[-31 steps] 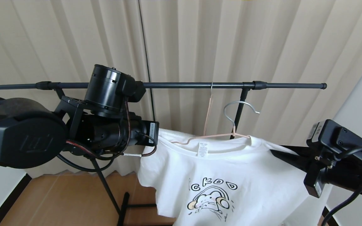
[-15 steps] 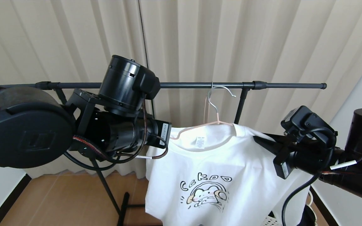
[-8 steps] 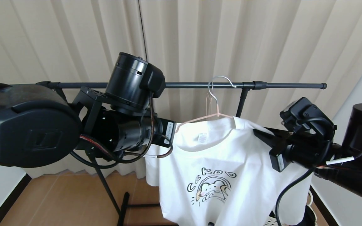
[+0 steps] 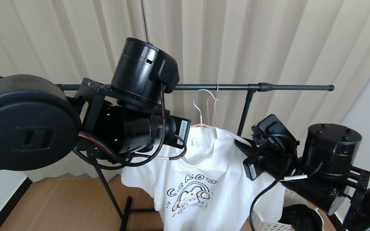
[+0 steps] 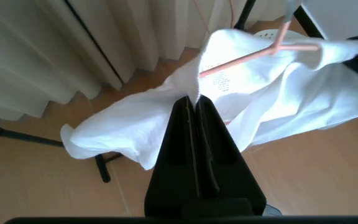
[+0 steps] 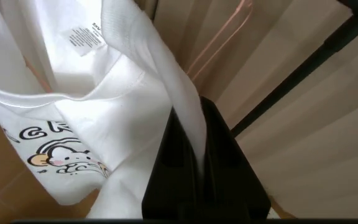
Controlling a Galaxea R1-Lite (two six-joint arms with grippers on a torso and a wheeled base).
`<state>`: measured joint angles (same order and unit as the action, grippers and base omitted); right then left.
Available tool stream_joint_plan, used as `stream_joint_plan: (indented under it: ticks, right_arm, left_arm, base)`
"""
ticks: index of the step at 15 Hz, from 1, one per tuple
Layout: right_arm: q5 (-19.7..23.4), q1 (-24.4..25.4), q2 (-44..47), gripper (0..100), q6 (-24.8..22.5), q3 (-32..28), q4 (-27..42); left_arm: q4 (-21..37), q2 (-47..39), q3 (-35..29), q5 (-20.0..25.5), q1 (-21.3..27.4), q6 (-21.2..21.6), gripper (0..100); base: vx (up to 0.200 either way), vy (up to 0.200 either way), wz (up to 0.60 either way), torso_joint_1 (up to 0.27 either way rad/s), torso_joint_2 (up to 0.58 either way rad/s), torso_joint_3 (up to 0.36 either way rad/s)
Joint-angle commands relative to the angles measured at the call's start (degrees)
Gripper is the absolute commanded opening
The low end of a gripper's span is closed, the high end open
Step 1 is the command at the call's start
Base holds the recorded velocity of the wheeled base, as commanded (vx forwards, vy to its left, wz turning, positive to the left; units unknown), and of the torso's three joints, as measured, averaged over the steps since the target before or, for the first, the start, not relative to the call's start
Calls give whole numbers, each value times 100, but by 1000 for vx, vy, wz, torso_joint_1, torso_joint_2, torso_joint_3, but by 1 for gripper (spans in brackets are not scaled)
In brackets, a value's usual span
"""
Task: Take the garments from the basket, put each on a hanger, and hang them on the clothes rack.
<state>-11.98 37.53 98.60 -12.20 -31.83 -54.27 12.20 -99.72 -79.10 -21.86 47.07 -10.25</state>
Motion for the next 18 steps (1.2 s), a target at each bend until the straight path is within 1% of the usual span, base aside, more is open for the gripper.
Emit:
stream_joint_plan:
  ticks: [1, 2, 3, 5, 6, 7, 9, 11, 13, 16, 18]
  right_arm:
    - [3, 131, 450, 0, 280, -95, -198]
    - [3, 140, 467, 0, 306, -104, -215]
    - [29, 140, 670, 0, 579, -157, -426]
    - [47, 140, 793, 0, 693, -192, -541]
    - [38, 140, 880, 0, 869, -262, -690]
    - [47, 140, 872, 0, 939, -306, -760]
    - [91, 122, 828, 0, 1141, -394, -778]
    - [205, 70, 784, 0, 1361, -456, -778]
    - [214, -36, 696, 0, 1378, -491, -787]
    - [478, -176, 415, 0, 1475, -500, -778]
    - [522, -185, 300, 0, 1484, -482, -778]
  left_arm:
    - [-7, 5, -123, -3, 83, -3, 0]
    - [-7, 5, -132, -3, 92, -3, 0]
    - [-7, -12, -211, 6, 171, -12, 0]
    - [-16, -12, -228, 15, 233, -12, 0]
    - [-16, -12, -237, 15, 233, -47, 0]
    - [-34, -12, -228, 24, 233, -73, 0]
    - [-34, 5, -237, 41, 233, -161, 0]
    - [-34, 5, -219, 32, 224, -161, 0]
    - [-16, 5, -193, -3, 198, -153, 0]
    - [-16, 5, -175, -11, 171, -153, 0]
    - [-51, -39, -219, -11, 171, -161, 0]
  base:
    - [0, 0, 0, 0, 0, 0]
    - [0, 0, 0, 0, 0, 0]
    - [0, 0, 0, 0, 0, 0]
    - [0, 0, 0, 0, 0, 0]
    - [0, 0, 0, 0, 0, 0]
    - [0, 0, 0, 0, 0, 0]
    - [0, 0, 0, 0, 0, 0]
    - [0, 0, 0, 0, 0, 0]
    - [0, 0, 0, 0, 0, 0]
    - [0, 0, 0, 0, 0, 0]
    - [0, 0, 0, 0, 0, 0]
